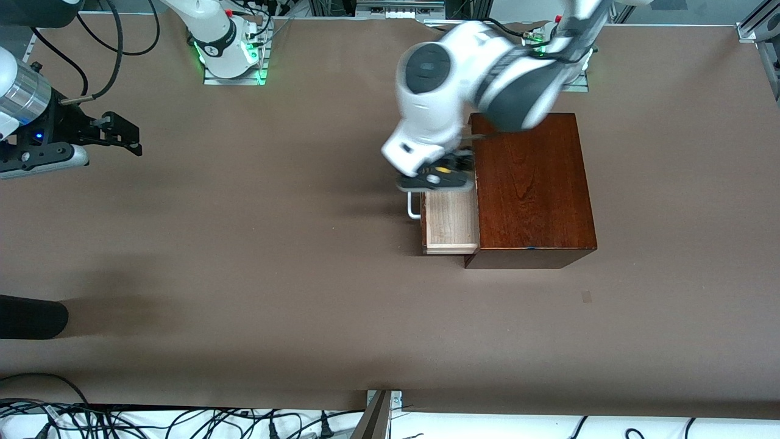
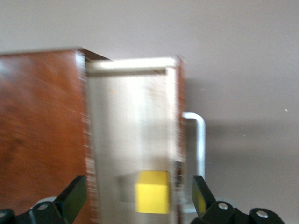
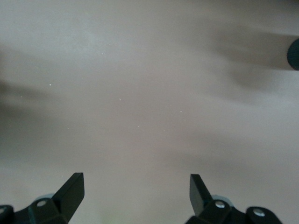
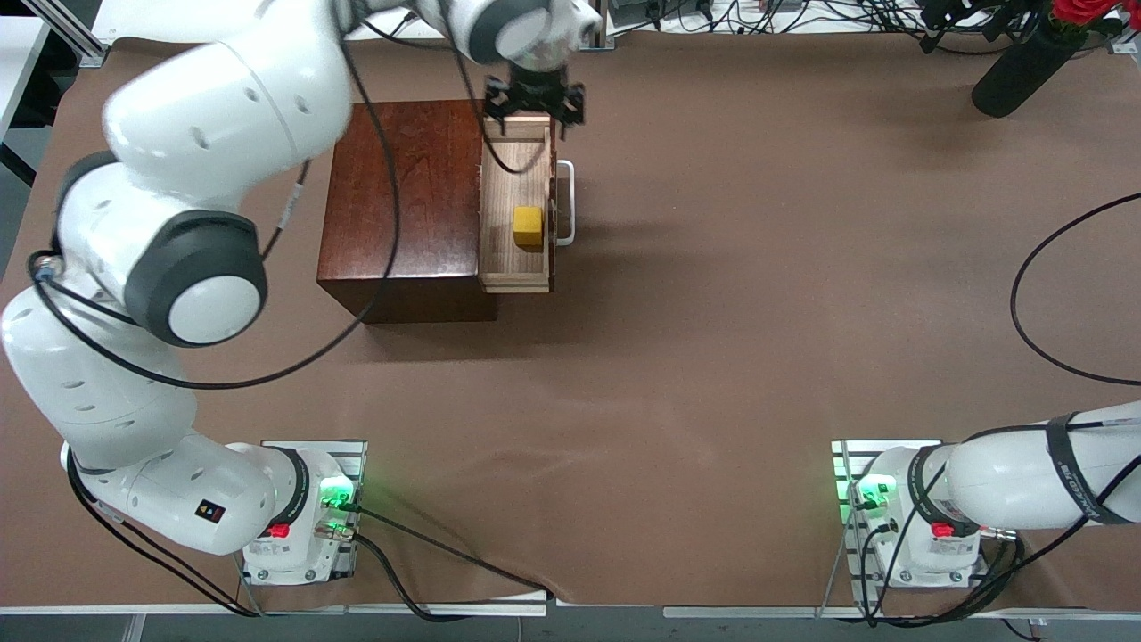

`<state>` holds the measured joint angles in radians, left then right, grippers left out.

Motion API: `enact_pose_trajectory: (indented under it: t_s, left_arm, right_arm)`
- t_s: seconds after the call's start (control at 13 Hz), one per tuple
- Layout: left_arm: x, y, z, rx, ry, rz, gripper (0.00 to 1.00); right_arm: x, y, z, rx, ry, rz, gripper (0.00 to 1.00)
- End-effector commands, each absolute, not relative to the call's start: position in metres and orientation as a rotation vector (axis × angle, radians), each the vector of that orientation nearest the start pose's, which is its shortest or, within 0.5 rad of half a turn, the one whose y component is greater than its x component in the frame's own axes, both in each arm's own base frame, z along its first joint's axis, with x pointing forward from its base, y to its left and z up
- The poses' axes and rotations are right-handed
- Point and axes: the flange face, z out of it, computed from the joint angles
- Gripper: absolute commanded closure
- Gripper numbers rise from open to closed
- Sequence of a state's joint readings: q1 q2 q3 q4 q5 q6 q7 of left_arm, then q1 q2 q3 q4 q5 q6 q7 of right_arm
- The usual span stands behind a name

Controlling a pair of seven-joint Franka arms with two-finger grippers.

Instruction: Open drawer, take yellow block, close drawer

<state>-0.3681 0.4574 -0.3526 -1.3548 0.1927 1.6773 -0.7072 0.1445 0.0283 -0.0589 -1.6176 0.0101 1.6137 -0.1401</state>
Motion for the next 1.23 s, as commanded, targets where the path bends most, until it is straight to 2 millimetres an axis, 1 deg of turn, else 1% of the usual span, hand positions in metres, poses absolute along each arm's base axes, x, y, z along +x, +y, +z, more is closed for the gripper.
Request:
enact_pose_trajectory:
  t_s: [0.0,0.08,0.23,0.31,0.38,0.46,0.54,0.62,0.69,0.77,0.85,0.92,1.0,1.08,1.15]
  left_arm:
    - [0.569,-0.326,0.508,-3.065,0.077,0.120,0.00]
    - [0.576,-0.299,0.523,-3.062,0.073,0.111,0.00]
    - [0.591,-0.244,0.552,-3.073,0.066,0.050,0.00]
    - [0.599,-0.213,0.563,-3.075,0.072,0.027,0.00]
    - [0.607,-0.188,0.570,-3.077,0.110,0.011,0.00]
    - [0.615,-0.169,0.593,-3.089,0.172,-0.054,0.00]
    - [0.621,-0.155,0.607,-3.090,0.208,-0.101,0.00]
    - [0.624,-0.142,0.608,-3.095,0.189,-0.096,0.00]
    - [0.627,-0.119,0.606,-3.093,0.131,-0.063,0.00]
    - [0.624,-0.110,0.603,-3.088,0.113,-0.014,0.00]
    - [0.620,-0.106,0.602,-3.079,0.105,0.049,0.00]
    - [0.616,-0.095,0.601,-3.073,0.077,0.111,0.00]
    - [0.613,-0.089,0.602,-3.069,0.065,0.146,0.00]
    - [0.611,-0.092,0.603,-3.067,0.071,0.150,0.00]
    - [0.611,-0.092,0.603,-3.068,0.072,0.150,0.00]
  right_arm:
    - [0.562,0.071,0.597,-3.063,-0.429,0.020,0.00]
    - [0.565,0.078,0.602,-3.021,-0.438,-0.015,0.00]
    - [0.582,0.096,0.605,-2.987,-0.561,-0.037,0.00]
    - [0.583,0.107,0.604,-2.966,-0.598,-0.040,0.00]
    - [0.582,0.118,0.602,-2.928,-0.609,-0.029,0.00]
    - [0.584,0.129,0.589,-2.898,-0.631,0.004,0.00]
    - [0.586,0.144,0.580,-2.878,-0.689,0.025,0.00]
    - [0.584,0.166,0.571,-2.859,-0.764,0.050,0.00]
    - [0.577,0.194,0.562,-2.837,-0.843,0.078,0.00]
    - [0.574,0.218,0.552,-2.820,-0.905,0.108,0.00]
    - [0.565,0.241,0.552,-2.796,-0.988,0.108,0.00]
    - [0.554,0.268,0.550,-2.768,-1.084,0.115,0.00]
    - [0.546,0.286,0.549,-2.750,-1.131,0.109,0.00]
    - [0.535,0.314,0.545,-2.729,-1.202,0.110,0.00]
    - [0.521,0.350,0.535,-2.684,-1.305,0.102,0.00]
